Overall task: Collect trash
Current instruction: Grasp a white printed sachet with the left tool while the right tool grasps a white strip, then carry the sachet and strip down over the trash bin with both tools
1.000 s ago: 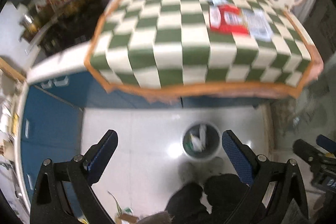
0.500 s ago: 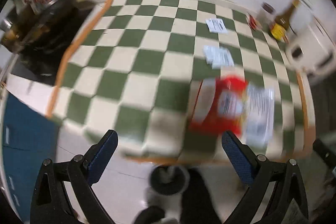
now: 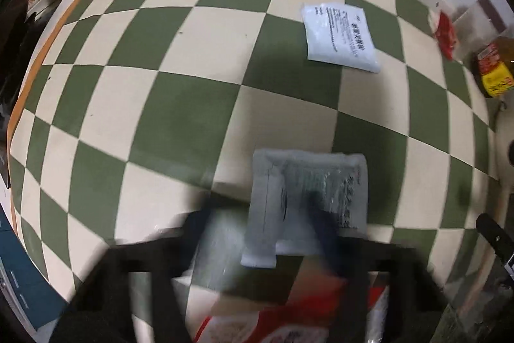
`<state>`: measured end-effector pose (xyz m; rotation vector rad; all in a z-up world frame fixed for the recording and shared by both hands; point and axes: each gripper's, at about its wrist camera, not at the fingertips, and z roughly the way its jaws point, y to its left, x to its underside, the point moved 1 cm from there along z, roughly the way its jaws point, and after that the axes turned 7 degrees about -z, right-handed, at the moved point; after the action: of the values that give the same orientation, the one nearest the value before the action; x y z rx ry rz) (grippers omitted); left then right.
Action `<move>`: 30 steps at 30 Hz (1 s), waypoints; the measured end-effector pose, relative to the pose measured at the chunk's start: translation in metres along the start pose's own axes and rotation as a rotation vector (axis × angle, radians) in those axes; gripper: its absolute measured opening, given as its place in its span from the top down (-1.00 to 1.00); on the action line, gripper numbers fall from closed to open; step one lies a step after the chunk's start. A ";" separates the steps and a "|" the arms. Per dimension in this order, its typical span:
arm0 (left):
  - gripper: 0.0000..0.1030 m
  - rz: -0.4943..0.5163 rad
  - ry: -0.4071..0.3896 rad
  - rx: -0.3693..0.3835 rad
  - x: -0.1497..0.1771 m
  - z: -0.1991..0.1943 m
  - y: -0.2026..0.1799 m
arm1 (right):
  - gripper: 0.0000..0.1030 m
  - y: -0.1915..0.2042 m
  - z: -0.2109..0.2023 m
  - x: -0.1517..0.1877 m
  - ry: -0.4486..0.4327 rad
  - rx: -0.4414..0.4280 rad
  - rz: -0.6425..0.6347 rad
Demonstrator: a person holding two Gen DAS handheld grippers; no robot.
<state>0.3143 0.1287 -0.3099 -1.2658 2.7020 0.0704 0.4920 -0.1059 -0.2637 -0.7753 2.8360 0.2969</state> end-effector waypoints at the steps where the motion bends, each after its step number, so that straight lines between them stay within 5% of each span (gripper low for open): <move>1: 0.70 0.022 -0.033 -0.019 0.000 -0.003 -0.003 | -1.00 0.003 0.004 -0.003 0.004 0.001 -0.010; 2: 0.91 0.048 -0.041 -0.056 0.001 -0.003 -0.005 | -1.00 0.008 0.008 -0.009 0.008 -0.004 -0.023; 7: 0.94 0.104 -0.137 -0.209 0.002 -0.013 0.000 | -1.00 0.043 0.029 -0.034 0.035 -0.050 -0.081; 13: 0.94 -0.036 -0.252 -0.373 -0.042 -0.024 0.048 | -1.00 0.128 0.048 -0.088 0.005 -0.135 -0.209; 20: 0.94 -0.129 -0.238 -0.428 -0.084 -0.006 0.090 | -0.96 0.231 0.089 -0.143 -0.011 -0.046 -0.370; 23: 0.94 -0.144 -0.235 -0.421 -0.093 0.000 0.095 | -0.61 0.254 0.095 -0.144 -0.064 0.072 -0.456; 25: 0.94 -0.147 -0.233 -0.416 -0.093 0.000 0.096 | -0.27 0.261 0.092 -0.142 -0.105 0.057 -0.466; 27: 0.94 -0.148 -0.228 -0.407 -0.089 -0.002 0.097 | 0.49 0.271 0.089 -0.137 -0.127 0.047 -0.501; 29: 0.94 -0.149 -0.226 -0.392 -0.085 -0.008 0.097 | 0.81 0.278 0.088 -0.135 -0.136 0.046 -0.532; 30: 0.94 -0.150 -0.227 -0.384 -0.083 -0.011 0.098 | 0.91 0.276 0.086 -0.134 -0.122 -0.022 -0.512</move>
<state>0.2903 0.2535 -0.2876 -1.4505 2.4639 0.6986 0.4734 0.2125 -0.2762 -1.3896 2.4141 0.2813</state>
